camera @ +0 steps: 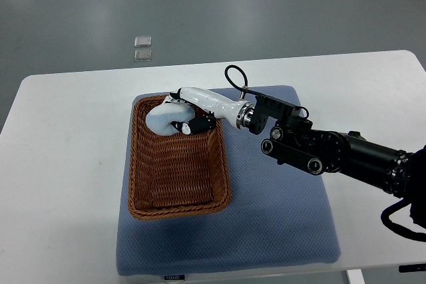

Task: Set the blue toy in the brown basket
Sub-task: 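Lower the toy into the basket and open the right hand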

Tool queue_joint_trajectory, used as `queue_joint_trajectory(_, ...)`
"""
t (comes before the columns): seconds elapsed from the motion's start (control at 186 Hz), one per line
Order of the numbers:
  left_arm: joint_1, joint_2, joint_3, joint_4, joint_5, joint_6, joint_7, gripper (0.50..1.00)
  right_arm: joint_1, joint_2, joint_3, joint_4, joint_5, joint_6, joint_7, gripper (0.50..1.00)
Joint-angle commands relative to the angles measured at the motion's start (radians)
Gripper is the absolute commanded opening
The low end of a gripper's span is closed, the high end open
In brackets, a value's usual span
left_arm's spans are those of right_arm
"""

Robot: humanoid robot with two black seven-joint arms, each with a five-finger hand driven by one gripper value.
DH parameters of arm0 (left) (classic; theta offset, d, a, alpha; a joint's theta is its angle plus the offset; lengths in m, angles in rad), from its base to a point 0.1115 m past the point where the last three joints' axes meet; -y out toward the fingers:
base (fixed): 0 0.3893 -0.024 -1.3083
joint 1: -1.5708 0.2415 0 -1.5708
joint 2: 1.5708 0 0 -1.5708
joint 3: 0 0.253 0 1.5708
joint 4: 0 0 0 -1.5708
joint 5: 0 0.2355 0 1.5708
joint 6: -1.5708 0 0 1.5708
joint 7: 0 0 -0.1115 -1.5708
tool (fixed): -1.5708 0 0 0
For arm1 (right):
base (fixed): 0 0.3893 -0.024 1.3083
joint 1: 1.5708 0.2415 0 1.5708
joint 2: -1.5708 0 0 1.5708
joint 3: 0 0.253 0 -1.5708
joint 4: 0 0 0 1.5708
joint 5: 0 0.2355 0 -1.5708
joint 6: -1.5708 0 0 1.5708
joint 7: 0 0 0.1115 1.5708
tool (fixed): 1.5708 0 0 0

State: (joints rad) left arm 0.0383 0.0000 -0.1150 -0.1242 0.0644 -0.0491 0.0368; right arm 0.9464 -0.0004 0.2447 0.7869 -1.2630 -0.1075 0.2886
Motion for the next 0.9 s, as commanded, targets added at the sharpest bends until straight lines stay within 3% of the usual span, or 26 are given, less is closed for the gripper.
queue_joint_trajectory(0.0, 0.000, 0.000, 0.000, 0.000, 0.000, 0.000, 0.000, 1.000, -0.001, 0.000, -0.050, 0.002, -0.010, -0.029, -0.003, 0.500)
queue_joint_trajectory(0.29, 0.000, 0.000, 0.000, 0.000, 0.000, 0.000, 0.000, 1.000, -0.014, 0.000, -0.081, 0.003, -0.012, -0.050, 0.001, 0.500)
queue_joint_trajectory(0.301, 0.000, 0.000, 0.000, 0.001, 0.000, 0.000, 0.000, 1.000, -0.015, 0.000, -0.081, 0.003, -0.012, -0.052, 0.001, 0.515)
queue_joint_trajectory(0.306, 0.000, 0.000, 0.000, 0.000, 0.000, 0.000, 0.000, 1.000, -0.015, 0.000, -0.081, 0.003, -0.012, -0.055, 0.001, 0.551)
queue_joint_trajectory(0.312, 0.000, 0.000, 0.000, 0.000, 0.000, 0.000, 0.000, 1.000, -0.015, 0.000, -0.081, 0.003, -0.012, -0.055, 0.001, 0.552)
queue_joint_trajectory(0.317, 0.000, 0.000, 0.000, 0.000, 0.000, 0.000, 0.000, 1.000, -0.015, 0.000, -0.081, 0.003, -0.012, -0.057, 0.003, 0.584)
queue_joint_trajectory(0.323, 0.000, 0.000, 0.000, 0.000, 0.000, 0.000, 0.000, 1.000, -0.015, 0.000, -0.081, 0.003, -0.012, -0.057, 0.003, 0.584)
queue_joint_trajectory(0.36, 0.000, 0.000, 0.000, 0.000, 0.000, 0.000, 0.000, 1.000, -0.023, 0.000, -0.081, 0.002, -0.009, -0.072, 0.003, 0.707)
queue_joint_trajectory(0.435, 0.000, 0.000, 0.000, 0.001, 0.000, 0.000, 0.000, 1.000, -0.037, 0.000, -0.081, 0.002, -0.004, -0.107, 0.003, 0.799)
queue_joint_trajectory(0.575, 0.000, 0.000, 0.000, 0.000, 0.000, 0.000, 0.000, 1.000, -0.038, 0.000, -0.079, 0.002, 0.004, -0.124, 0.004, 0.862)
queue_joint_trajectory(0.667, 0.000, 0.000, 0.000, 0.000, 0.000, 0.000, 0.000, 1.000, -0.034, -0.006, -0.077, 0.003, 0.007, -0.110, 0.006, 0.866)
queue_joint_trajectory(0.72, 0.000, 0.000, 0.000, 0.000, 0.000, 0.000, 0.000, 1.000, -0.032, -0.010, -0.065, 0.006, 0.010, -0.098, 0.006, 0.897)
queue_joint_trajectory(0.892, 0.000, 0.000, 0.000, 0.000, 0.000, 0.000, 0.000, 1.000, -0.011, -0.038, -0.001, 0.031, 0.083, 0.029, 0.004, 0.897)
